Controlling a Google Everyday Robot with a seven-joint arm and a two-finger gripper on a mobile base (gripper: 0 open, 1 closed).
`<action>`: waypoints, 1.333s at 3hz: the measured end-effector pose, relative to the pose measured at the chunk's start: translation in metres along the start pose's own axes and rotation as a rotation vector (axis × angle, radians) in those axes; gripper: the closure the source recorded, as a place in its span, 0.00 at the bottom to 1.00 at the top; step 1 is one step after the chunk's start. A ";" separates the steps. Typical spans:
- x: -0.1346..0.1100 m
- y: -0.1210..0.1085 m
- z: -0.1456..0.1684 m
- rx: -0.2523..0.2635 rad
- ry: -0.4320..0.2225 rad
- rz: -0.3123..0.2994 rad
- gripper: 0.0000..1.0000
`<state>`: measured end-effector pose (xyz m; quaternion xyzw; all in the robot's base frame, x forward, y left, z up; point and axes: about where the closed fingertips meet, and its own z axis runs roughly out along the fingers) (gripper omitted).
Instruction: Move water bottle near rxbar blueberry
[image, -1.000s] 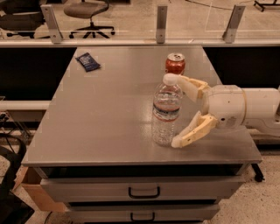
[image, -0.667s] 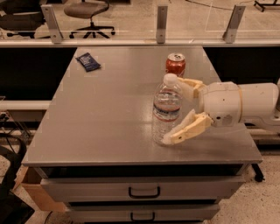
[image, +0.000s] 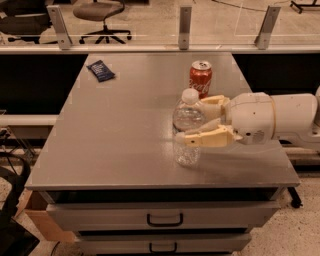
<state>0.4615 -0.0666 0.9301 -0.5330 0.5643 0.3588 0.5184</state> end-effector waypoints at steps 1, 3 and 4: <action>-0.002 0.001 0.002 -0.004 0.000 -0.003 0.70; -0.004 0.003 0.005 -0.011 0.000 -0.007 1.00; -0.022 -0.002 0.013 -0.022 -0.012 0.008 1.00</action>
Offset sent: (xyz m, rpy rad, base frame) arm -0.0006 0.0022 0.0008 -0.0009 -0.0014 0.0040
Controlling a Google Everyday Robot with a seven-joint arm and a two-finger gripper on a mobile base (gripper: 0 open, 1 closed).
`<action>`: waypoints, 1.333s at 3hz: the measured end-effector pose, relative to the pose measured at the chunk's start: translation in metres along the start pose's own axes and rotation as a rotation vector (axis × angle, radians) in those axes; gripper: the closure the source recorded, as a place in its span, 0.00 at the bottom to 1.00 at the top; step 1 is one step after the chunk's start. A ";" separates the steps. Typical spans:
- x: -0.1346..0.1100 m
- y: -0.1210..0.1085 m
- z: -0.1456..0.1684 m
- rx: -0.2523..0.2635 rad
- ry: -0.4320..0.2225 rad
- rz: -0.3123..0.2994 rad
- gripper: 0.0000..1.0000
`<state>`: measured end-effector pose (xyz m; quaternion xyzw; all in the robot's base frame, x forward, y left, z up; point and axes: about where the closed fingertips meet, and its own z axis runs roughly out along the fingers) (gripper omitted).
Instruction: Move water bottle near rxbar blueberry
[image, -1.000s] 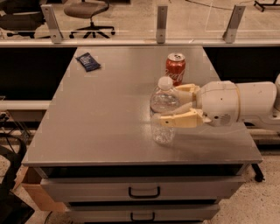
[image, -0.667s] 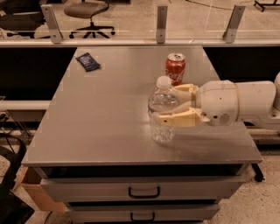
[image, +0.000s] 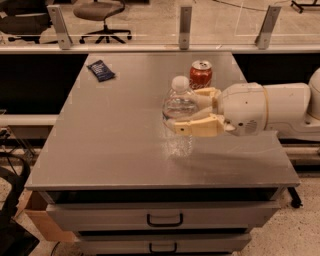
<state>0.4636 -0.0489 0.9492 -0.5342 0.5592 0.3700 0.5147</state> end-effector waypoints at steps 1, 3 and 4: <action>-0.044 -0.009 0.022 -0.014 -0.023 0.015 1.00; -0.165 -0.093 0.077 0.168 -0.002 0.051 1.00; -0.187 -0.137 0.097 0.275 0.044 0.046 1.00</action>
Offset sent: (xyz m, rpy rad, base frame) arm 0.0663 0.0966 0.1592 0.0902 0.0992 -0.0951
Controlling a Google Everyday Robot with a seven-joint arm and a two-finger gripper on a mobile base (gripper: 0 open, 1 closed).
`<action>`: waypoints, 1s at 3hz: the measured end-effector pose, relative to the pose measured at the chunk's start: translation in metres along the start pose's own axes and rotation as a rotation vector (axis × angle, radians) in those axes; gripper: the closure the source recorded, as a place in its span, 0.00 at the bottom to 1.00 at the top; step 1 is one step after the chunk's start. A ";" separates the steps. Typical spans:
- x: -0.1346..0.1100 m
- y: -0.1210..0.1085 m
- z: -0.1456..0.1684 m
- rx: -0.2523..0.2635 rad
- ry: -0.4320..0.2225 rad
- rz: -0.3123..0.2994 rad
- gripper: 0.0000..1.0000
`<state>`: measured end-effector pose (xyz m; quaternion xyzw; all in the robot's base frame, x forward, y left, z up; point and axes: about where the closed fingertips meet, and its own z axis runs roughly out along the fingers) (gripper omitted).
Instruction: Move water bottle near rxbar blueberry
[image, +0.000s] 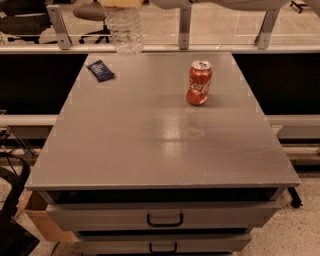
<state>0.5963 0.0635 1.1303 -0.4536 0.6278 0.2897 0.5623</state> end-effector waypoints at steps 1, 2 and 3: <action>-0.004 0.008 0.029 -0.022 0.024 0.043 1.00; -0.004 0.005 0.034 -0.020 0.027 0.048 1.00; 0.002 -0.028 0.049 0.055 0.051 0.077 1.00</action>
Offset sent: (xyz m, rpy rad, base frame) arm 0.0084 0.0262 -0.0038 -0.0119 0.0457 0.0002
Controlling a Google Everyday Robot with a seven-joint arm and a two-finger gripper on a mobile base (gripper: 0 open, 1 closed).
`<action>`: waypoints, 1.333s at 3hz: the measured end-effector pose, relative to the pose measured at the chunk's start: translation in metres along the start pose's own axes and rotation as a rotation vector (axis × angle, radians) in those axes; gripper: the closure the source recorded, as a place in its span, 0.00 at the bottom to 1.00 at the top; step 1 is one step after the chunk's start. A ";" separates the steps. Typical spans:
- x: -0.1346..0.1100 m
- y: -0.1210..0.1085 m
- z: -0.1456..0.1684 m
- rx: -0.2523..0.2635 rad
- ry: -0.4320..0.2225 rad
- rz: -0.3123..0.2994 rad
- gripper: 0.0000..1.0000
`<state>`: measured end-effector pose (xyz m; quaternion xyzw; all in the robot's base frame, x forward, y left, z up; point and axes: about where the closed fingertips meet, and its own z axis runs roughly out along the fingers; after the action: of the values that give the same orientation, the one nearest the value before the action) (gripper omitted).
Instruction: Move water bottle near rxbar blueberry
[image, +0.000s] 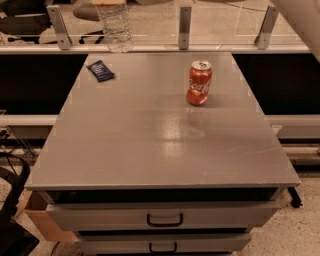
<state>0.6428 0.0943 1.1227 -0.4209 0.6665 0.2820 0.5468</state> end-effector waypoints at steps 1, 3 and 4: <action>0.004 -0.061 0.024 0.132 0.011 0.027 1.00; 0.025 -0.135 0.067 0.253 -0.032 0.075 1.00; 0.043 -0.143 0.090 0.286 -0.031 0.090 1.00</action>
Offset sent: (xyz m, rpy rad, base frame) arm 0.1801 -0.0370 -0.0244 0.0609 -0.0210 -0.3309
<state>0.8095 0.0894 1.0716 -0.3042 0.7096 0.2149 0.5981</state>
